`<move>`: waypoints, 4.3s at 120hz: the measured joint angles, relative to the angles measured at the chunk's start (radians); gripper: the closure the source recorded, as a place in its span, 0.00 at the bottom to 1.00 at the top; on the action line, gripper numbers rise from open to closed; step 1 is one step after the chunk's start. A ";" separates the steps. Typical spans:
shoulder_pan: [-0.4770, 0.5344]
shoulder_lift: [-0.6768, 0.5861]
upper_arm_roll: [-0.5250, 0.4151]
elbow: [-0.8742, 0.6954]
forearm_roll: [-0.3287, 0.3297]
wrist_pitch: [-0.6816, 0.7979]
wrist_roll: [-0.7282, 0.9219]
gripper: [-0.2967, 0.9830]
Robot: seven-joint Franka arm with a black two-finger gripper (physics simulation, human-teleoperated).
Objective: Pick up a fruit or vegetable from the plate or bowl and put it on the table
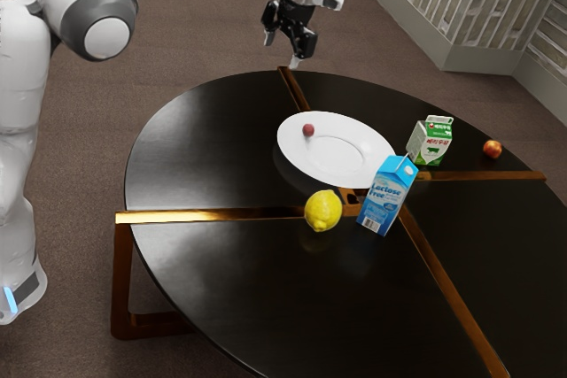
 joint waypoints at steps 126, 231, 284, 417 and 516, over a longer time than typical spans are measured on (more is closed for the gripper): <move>-0.090 0.118 -0.018 -0.148 -0.061 0.360 0.000 0.23; -0.107 0.174 -0.016 -0.170 -0.053 0.441 0.001 0.23; -0.102 0.192 -0.016 -0.165 -0.020 0.447 0.001 0.26; -0.109 0.227 -0.018 -0.133 0.007 0.463 -0.003 0.62; 0.009 0.114 0.101 -0.124 0.004 0.458 0.015 0.68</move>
